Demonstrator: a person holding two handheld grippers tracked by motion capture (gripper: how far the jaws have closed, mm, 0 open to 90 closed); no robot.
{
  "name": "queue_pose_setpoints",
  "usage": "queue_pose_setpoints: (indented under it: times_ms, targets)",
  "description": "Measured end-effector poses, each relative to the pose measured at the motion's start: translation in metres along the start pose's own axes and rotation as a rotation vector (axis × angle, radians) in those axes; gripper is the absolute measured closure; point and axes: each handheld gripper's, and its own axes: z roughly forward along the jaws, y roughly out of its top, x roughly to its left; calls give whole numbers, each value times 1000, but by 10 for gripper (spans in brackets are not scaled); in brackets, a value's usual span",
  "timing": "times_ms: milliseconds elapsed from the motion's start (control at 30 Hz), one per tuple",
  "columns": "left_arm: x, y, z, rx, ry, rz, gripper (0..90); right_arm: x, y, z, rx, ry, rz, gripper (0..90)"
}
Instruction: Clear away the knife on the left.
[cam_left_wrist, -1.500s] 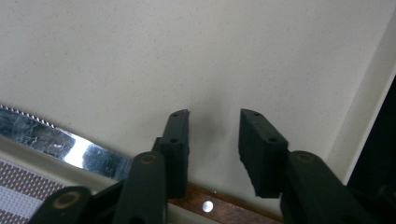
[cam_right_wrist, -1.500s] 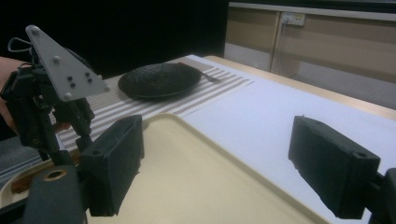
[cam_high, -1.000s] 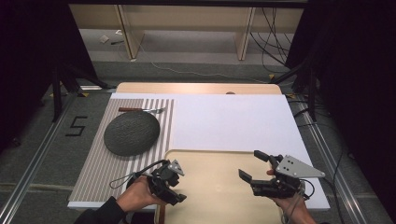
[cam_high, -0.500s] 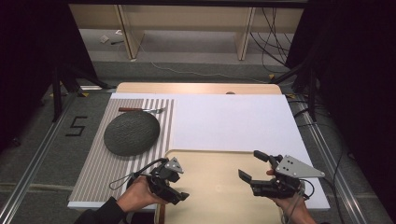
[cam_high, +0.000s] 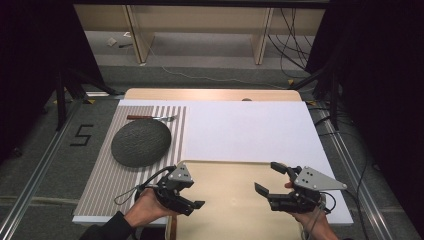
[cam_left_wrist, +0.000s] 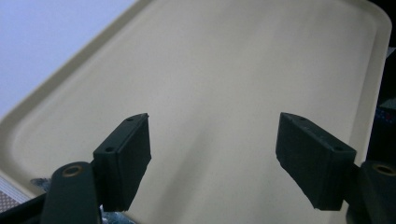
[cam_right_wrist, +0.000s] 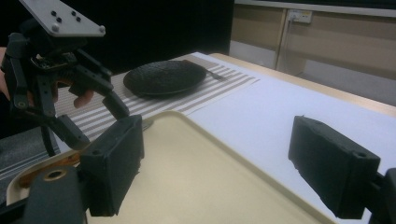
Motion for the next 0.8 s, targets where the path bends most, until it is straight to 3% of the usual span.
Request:
queue_pose_setpoints:
  times_ms: [200, 533, 800]
  targets:
    - [0, 0, -11, -124, 5, 12, 235, 0, 0, 0, 2, 4, -1, 191]
    - [3, -3, -22, -236, 12, -5, 210, 0, 0, 0, 1, 3, 0, 192]
    - [7, -8, -35, -329, 42, -7, 187, 0, 0, 0, 0, 2, 1, 191]
